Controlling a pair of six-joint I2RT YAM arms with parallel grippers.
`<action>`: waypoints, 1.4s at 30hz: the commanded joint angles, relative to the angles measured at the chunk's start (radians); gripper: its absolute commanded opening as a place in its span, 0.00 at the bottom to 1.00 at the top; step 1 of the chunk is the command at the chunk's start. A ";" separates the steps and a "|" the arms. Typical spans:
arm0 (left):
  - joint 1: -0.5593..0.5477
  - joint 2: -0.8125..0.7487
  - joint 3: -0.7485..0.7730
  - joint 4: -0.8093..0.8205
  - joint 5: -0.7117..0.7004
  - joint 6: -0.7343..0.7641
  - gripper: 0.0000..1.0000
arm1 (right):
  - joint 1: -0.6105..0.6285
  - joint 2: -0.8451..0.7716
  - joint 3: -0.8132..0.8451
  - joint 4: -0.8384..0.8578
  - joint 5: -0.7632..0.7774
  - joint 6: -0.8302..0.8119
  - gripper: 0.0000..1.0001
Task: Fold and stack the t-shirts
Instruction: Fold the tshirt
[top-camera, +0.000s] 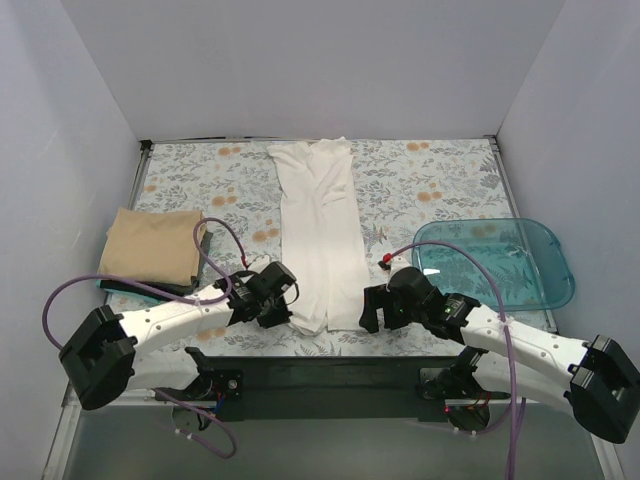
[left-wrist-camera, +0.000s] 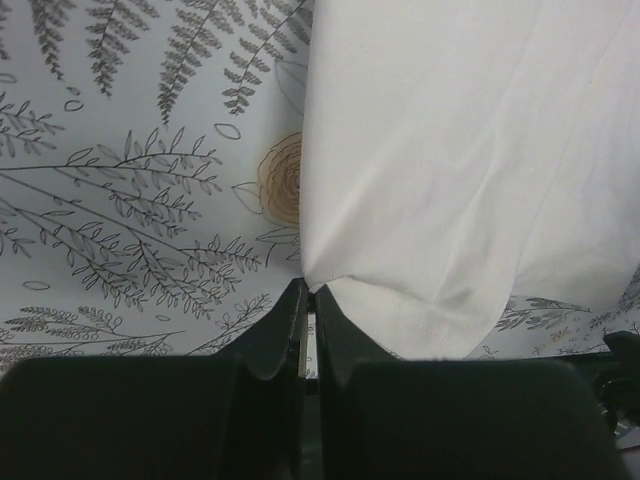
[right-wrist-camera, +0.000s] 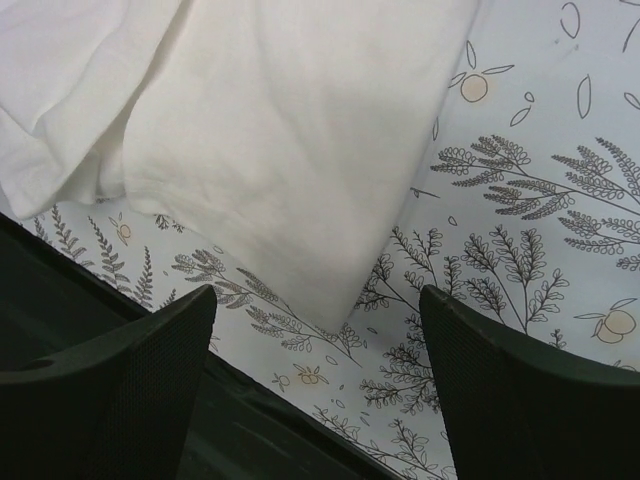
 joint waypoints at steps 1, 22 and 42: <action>-0.005 -0.077 -0.033 -0.062 0.002 -0.050 0.00 | -0.003 0.011 -0.007 0.006 -0.033 0.002 0.87; -0.008 -0.211 -0.139 -0.004 0.030 -0.110 0.00 | 0.044 0.051 -0.102 0.112 -0.194 0.095 0.37; 0.016 -0.119 0.125 -0.073 -0.157 -0.070 0.00 | 0.026 0.123 0.185 0.065 -0.050 -0.074 0.01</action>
